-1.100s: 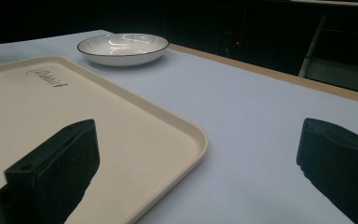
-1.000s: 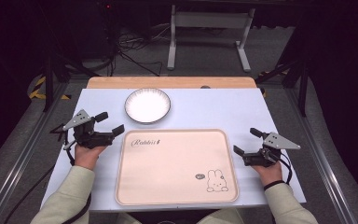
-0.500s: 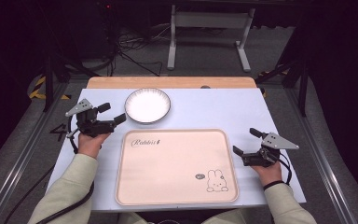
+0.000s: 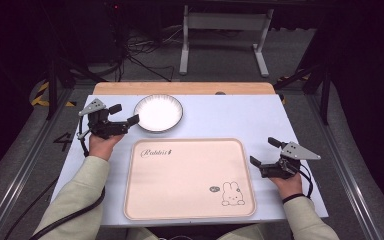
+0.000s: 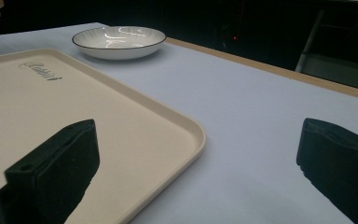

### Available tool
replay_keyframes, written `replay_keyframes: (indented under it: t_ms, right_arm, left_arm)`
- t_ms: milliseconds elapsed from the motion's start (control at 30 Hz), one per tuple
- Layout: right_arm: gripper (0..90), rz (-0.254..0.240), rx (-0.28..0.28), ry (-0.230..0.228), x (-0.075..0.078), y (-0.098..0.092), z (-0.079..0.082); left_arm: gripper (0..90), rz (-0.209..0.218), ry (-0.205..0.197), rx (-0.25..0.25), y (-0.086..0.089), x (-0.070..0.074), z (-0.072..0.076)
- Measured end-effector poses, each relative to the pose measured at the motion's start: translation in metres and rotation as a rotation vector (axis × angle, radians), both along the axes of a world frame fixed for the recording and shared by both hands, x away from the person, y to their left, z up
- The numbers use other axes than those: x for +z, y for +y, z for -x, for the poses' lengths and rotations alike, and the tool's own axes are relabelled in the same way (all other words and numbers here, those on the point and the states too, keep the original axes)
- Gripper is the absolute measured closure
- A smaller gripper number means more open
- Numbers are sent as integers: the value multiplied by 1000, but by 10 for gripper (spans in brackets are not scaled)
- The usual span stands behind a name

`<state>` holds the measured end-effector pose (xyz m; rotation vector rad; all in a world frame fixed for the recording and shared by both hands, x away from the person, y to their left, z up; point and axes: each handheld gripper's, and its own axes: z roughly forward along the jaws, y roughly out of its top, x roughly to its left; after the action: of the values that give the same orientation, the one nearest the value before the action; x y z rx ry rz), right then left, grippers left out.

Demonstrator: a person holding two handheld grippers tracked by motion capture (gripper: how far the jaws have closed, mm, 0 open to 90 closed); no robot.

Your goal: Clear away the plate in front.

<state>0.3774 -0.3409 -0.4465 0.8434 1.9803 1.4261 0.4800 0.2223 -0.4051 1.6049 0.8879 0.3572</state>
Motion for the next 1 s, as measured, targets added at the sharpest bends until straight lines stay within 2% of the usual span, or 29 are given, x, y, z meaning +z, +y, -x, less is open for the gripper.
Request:
replay_keyframes:
  t_ms: [233,367,533,767,933,1000]
  right_arm:
    - [1,-10,-1,9,0,-1,0]
    - [0,-9,-4,15,0,-1,0]
    - [1,-21,-5,24,0,-2,0]
    - [0,-25,-10,33,-1,-3,0]
    - [1,-29,-11,39,-1,-3,-1]
    - [1,-30,-6,42,-1,-2,-1]
  left_arm:
    - [23,-15,40,48,-2,-4,-19]
    - [27,-21,73,56,-3,-7,-29]
    - [39,0,126,71,-4,-10,-41]
    - [36,-15,179,68,-6,-18,-53]
    - [46,9,229,78,-3,-24,-62]
    - [50,6,241,81,-2,-27,-64]
